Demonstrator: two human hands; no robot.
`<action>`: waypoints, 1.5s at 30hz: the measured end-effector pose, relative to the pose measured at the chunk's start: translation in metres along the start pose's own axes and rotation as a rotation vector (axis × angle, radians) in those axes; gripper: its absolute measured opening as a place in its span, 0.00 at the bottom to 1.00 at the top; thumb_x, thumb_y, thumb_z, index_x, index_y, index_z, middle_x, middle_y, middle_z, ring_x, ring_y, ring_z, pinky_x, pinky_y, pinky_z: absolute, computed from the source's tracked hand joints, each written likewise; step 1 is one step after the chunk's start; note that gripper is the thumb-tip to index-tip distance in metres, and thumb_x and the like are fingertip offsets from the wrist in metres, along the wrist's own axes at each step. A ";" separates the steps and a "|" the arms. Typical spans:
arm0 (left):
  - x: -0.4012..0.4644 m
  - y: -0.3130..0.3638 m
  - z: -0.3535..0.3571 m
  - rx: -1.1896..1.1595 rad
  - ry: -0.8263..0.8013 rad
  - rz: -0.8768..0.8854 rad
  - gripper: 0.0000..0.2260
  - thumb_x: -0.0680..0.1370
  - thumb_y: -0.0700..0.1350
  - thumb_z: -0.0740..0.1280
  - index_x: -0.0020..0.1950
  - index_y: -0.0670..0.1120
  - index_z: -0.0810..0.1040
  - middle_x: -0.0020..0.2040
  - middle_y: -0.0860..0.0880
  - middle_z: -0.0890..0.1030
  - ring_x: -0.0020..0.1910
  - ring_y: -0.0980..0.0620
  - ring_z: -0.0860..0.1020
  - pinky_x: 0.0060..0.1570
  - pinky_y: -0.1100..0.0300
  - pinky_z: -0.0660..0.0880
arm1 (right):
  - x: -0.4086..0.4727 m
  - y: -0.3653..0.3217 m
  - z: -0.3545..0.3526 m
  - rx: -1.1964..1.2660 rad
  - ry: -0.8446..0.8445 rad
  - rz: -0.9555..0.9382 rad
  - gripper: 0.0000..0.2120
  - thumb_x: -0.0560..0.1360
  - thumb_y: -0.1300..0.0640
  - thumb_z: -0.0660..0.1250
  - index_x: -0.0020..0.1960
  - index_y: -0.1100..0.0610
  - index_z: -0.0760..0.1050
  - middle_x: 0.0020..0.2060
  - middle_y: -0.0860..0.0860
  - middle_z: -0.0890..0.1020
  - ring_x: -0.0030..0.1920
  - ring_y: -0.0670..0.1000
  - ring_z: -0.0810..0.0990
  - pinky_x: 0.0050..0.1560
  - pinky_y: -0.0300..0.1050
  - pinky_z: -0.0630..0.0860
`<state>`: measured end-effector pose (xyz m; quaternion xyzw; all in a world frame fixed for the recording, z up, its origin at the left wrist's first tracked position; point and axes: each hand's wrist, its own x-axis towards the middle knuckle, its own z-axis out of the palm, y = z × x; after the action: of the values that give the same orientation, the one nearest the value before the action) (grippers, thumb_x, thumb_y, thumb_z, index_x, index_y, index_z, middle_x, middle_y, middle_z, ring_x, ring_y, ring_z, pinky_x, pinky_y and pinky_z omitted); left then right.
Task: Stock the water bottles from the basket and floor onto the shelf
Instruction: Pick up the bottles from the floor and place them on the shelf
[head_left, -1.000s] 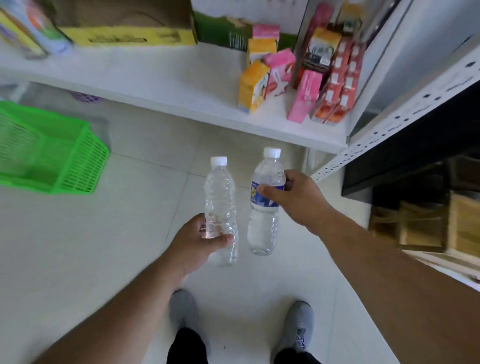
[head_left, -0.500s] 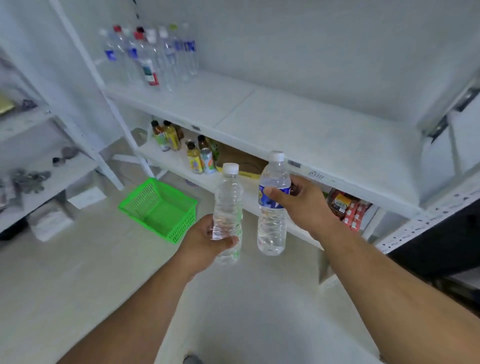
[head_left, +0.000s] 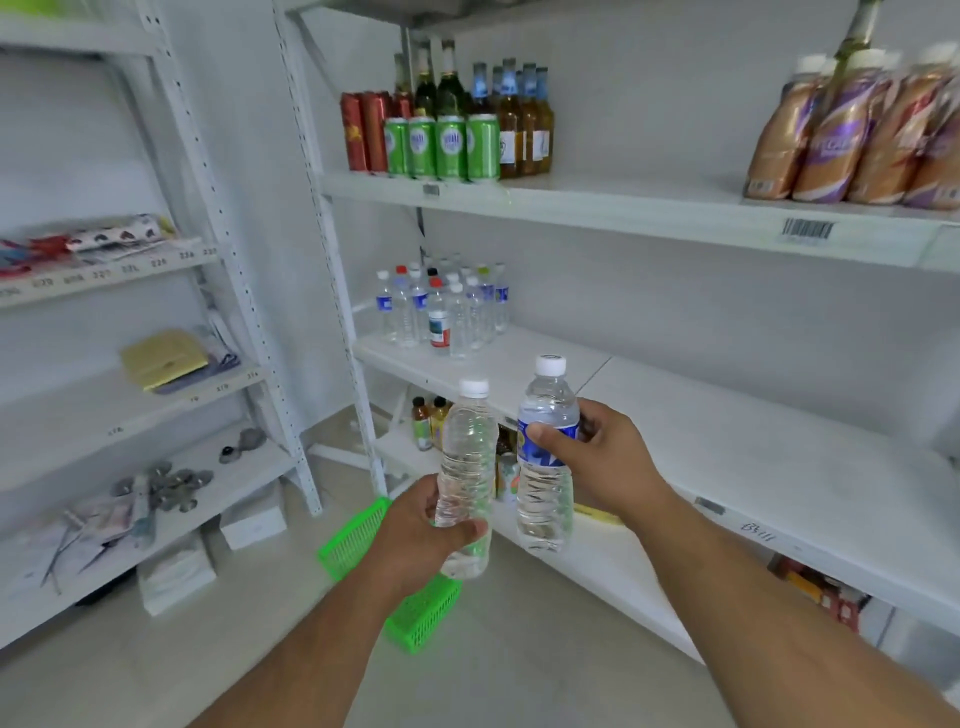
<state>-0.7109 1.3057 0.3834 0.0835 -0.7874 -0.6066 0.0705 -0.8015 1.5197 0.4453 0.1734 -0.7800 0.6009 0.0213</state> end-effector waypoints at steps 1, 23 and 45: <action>0.002 -0.001 -0.011 0.002 0.001 0.004 0.17 0.70 0.42 0.78 0.56 0.53 0.80 0.48 0.60 0.85 0.44 0.64 0.82 0.37 0.73 0.75 | 0.004 -0.004 0.011 0.002 -0.006 -0.007 0.08 0.71 0.45 0.76 0.49 0.43 0.82 0.44 0.41 0.86 0.43 0.42 0.84 0.44 0.39 0.79; 0.156 -0.028 -0.137 0.060 0.074 -0.003 0.19 0.71 0.46 0.77 0.59 0.57 0.79 0.52 0.60 0.85 0.48 0.65 0.82 0.46 0.65 0.76 | 0.184 0.007 0.149 0.015 -0.028 -0.060 0.15 0.70 0.43 0.75 0.54 0.45 0.81 0.45 0.39 0.86 0.45 0.42 0.84 0.49 0.46 0.82; 0.373 -0.071 -0.252 0.065 -0.135 0.046 0.20 0.68 0.44 0.78 0.57 0.57 0.79 0.50 0.61 0.85 0.48 0.62 0.83 0.50 0.60 0.78 | 0.328 0.015 0.258 -0.059 0.188 0.031 0.17 0.69 0.40 0.75 0.55 0.43 0.80 0.46 0.37 0.85 0.46 0.38 0.83 0.41 0.32 0.76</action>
<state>-1.0180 0.9694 0.3820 0.0266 -0.8115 -0.5831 0.0281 -1.0690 1.1993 0.4392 0.1036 -0.7945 0.5915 0.0903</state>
